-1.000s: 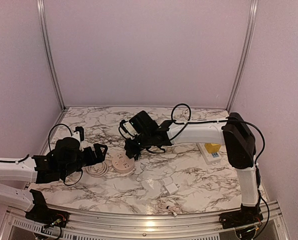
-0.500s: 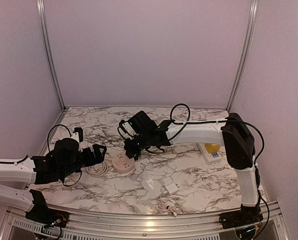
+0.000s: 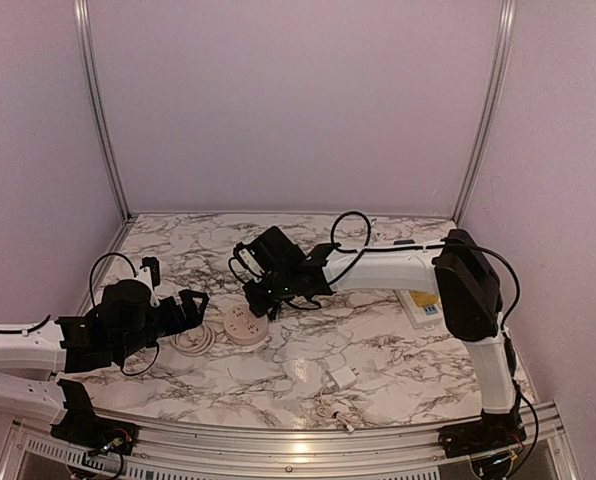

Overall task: Insert the plug
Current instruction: Insert the plug into the socket slot, then pick up the plug from the center of the board, then pass from the right arm to the left

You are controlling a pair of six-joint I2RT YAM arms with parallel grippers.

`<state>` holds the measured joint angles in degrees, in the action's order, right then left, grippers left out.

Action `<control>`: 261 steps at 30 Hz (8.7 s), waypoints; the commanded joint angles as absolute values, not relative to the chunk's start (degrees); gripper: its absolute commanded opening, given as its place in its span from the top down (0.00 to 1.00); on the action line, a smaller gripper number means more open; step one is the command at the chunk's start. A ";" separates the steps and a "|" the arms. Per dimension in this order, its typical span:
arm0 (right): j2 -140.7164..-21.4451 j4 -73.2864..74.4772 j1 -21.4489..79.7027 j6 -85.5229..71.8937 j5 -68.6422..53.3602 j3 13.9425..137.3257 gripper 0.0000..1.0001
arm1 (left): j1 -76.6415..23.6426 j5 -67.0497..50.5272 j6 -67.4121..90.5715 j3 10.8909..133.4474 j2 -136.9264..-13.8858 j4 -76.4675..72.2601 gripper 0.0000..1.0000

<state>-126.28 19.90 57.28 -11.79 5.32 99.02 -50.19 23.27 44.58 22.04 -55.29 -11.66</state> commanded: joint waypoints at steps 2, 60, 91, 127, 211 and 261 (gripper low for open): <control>-129.76 24.66 58.68 -11.25 6.84 98.94 1.00 | -49.89 24.61 45.81 20.79 -55.02 -11.19 0.01; -146.99 36.89 62.29 -6.52 2.90 99.31 1.00 | -49.88 30.40 49.68 21.62 -52.11 -3.32 0.01; -146.32 47.73 60.35 1.24 -1.51 106.51 0.95 | -49.82 27.17 47.92 23.18 -64.65 -11.45 0.02; -120.36 42.29 59.65 -3.88 1.61 99.12 0.47 | -49.83 28.69 47.14 24.43 -58.55 -6.46 0.01; -79.36 21.86 66.90 -6.33 -18.36 62.59 0.98 | -56.06 11.97 5.34 34.92 -40.37 -0.19 0.01; -81.18 4.39 66.95 -1.04 -61.15 64.24 1.00 | -88.00 2.09 -38.00 54.03 -57.18 14.04 0.17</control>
